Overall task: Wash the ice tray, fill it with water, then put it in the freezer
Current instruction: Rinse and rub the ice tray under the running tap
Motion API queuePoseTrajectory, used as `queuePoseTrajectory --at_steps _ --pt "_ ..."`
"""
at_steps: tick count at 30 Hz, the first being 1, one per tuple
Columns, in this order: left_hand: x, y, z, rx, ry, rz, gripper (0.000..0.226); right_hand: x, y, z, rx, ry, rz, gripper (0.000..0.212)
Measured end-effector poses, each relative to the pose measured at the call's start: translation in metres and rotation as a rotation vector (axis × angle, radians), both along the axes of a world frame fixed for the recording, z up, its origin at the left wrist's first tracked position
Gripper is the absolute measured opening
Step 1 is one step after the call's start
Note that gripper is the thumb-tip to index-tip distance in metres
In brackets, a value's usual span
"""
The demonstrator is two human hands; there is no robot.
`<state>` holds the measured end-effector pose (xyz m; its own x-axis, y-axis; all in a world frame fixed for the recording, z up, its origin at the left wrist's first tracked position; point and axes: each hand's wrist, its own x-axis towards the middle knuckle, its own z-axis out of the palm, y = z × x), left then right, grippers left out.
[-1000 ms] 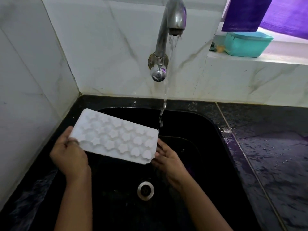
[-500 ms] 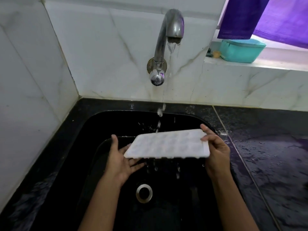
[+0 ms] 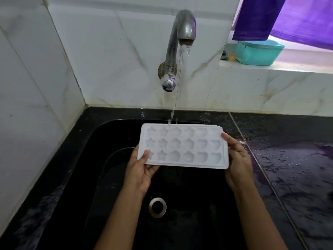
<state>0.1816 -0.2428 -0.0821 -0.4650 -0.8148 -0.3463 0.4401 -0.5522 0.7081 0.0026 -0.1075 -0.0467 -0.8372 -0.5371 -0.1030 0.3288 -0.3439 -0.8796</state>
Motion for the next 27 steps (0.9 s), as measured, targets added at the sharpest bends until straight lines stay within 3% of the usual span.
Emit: queuePoseTrajectory --at_steps 5,10,14,16,19,23,27 --pt "0.04 -0.029 0.022 -0.163 -0.13 0.12 0.036 0.027 -0.027 -0.011 0.143 0.106 0.152 0.045" --pt "0.075 -0.049 0.031 -0.261 -0.227 0.314 0.029 0.044 -0.064 -0.006 0.358 0.306 0.481 0.039" --pt "0.091 -0.059 0.029 -0.303 -0.242 0.393 0.028 0.015 -0.103 0.045 0.462 0.363 0.297 0.019" --pt "0.093 -0.06 0.028 -0.325 -0.262 0.396 0.027 0.002 -0.127 0.077 0.5 0.411 0.262 0.027" --pt "0.093 -0.061 0.027 -0.332 -0.272 0.389 0.026 0.004 -0.168 0.112 0.634 0.507 0.432 0.048" --pt "0.094 -0.063 0.028 -0.324 -0.254 0.374 0.029 0.015 -0.19 0.121 0.527 0.336 0.427 0.036" --pt "0.095 -0.064 0.027 -0.298 -0.23 0.354 0.032 0.01 -0.185 0.113 0.406 0.211 0.521 0.046"
